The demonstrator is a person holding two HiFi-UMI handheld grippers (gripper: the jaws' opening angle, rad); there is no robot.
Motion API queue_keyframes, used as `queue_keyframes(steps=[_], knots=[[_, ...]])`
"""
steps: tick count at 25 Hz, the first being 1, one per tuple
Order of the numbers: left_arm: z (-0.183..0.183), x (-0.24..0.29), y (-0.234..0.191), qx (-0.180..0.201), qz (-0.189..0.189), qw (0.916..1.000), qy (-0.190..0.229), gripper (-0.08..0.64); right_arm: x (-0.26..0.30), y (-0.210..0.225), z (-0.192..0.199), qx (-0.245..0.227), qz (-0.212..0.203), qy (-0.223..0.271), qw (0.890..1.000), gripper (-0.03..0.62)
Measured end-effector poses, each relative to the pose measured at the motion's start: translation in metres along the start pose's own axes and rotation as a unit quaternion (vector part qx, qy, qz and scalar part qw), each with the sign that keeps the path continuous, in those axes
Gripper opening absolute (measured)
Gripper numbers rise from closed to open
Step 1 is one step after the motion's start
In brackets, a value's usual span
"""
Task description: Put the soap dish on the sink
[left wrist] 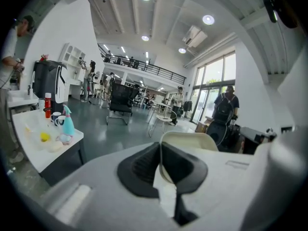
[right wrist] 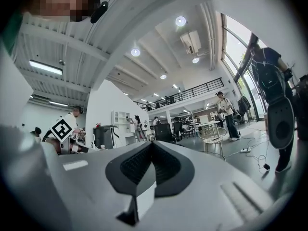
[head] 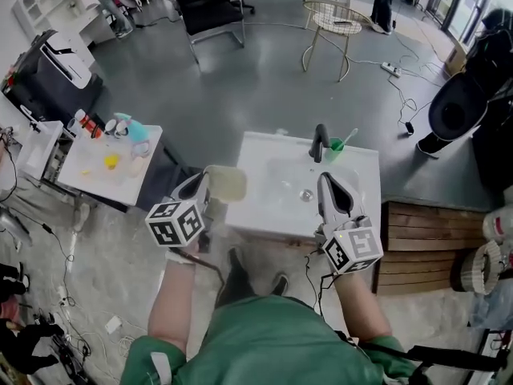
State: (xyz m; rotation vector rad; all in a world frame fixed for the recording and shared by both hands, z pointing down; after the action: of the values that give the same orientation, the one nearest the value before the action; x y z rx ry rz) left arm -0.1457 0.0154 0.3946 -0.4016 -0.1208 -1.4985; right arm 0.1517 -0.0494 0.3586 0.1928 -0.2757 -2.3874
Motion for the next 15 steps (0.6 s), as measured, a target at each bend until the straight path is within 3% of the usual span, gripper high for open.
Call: queue_keyframes(steps=[7,15], knots=[[-0.008,0.053,-0.031,-0.011,0.046,0.9988,-0.009,0.011,0.035,0.005,0.003,-0.019,0.043,-0.007,0.999,-0.003],[-0.035,0.124,-0.099,-0.011,0.086,0.996,-0.021,0.012,0.1,0.004,0.004,-0.024,0.106,-0.003,0.994,-0.003]])
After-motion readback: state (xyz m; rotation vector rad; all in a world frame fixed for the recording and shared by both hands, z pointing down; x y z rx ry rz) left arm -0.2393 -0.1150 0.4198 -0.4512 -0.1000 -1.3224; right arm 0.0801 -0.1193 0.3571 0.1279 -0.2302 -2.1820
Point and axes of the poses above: the fingertips, and each gripper's own axes: x forward along the fingers, y to its right, z out of its underside, the point moved 5 cm from there along -x, backward along the fingers, and after that the axes turned 6 degrees about x, right-handed, at the moved point
